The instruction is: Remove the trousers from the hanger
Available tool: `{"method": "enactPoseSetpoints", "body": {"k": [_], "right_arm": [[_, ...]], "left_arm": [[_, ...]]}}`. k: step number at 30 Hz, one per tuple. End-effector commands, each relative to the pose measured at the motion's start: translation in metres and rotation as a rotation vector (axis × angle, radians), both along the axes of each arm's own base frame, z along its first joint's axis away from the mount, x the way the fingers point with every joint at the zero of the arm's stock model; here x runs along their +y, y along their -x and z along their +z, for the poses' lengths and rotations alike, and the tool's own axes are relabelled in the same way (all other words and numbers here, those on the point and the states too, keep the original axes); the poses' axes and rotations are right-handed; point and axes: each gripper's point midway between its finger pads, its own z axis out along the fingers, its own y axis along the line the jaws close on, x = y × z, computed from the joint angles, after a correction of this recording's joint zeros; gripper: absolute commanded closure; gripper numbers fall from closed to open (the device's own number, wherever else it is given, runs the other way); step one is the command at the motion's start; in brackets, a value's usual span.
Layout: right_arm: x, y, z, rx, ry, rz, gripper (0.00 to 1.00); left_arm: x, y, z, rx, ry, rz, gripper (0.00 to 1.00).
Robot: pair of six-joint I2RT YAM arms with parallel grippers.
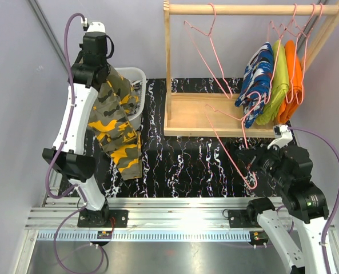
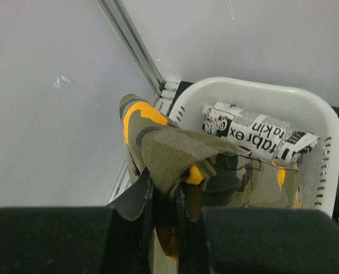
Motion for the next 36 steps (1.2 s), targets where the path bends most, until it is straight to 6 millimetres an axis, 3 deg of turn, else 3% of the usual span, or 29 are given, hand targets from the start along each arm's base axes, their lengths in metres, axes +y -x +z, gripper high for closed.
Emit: {"method": "enactPoseSetpoints", "body": {"k": [1,4,5,8,9,12,17,18,26,30,32,34,35,36], "right_arm": [[0.003,0.002,0.011,-0.059,-0.017,0.025,1.00],[0.007,0.006,0.010,-0.059,-0.044,0.037,1.00],[0.008,0.008,0.011,-0.062,-0.053,0.044,1.00],[0.007,0.012,0.009,-0.056,-0.055,0.043,1.00],[0.007,0.014,0.009,-0.054,-0.050,0.043,1.00],[0.005,0.016,0.008,-0.051,-0.038,0.042,1.00],[0.007,0.013,0.005,-0.048,-0.040,0.050,1.00],[0.008,0.012,0.005,-0.047,-0.046,0.053,1.00],[0.009,0.010,-0.002,-0.020,-0.058,0.049,1.00],[0.009,0.006,-0.009,-0.008,-0.052,0.040,1.00],[0.010,0.002,-0.013,-0.003,-0.052,0.044,1.00],[0.014,-0.001,-0.016,0.011,-0.056,0.061,1.00],[0.015,-0.003,-0.016,0.007,-0.058,0.066,1.00],[0.016,-0.004,-0.018,0.017,-0.060,0.069,1.00]], "left_arm": [[-0.004,0.017,0.064,-0.174,0.057,-0.028,1.00],[-0.005,-0.004,0.044,-0.103,0.001,-0.026,1.00],[-0.007,-0.016,0.023,-0.050,-0.019,-0.025,1.00],[-0.007,-0.027,-0.008,0.019,-0.037,-0.012,1.00],[-0.007,-0.033,-0.027,0.064,-0.049,-0.001,1.00],[-0.001,-0.039,-0.052,0.141,-0.103,0.069,1.00],[-0.006,-0.054,-0.071,0.143,-0.118,0.064,1.00],[-0.009,-0.061,-0.069,0.120,-0.134,0.055,1.00],[-0.016,-0.124,-0.111,0.109,-0.286,0.083,1.00],[-0.028,-0.141,-0.125,0.095,-0.316,0.069,0.99],[-0.030,-0.143,-0.125,0.091,-0.321,0.068,0.70],[-0.033,-0.141,-0.111,0.065,-0.291,0.048,0.48],[-0.034,-0.139,-0.103,0.051,-0.280,0.042,0.28],[-0.034,-0.133,-0.080,0.010,-0.261,0.038,0.17]]}}
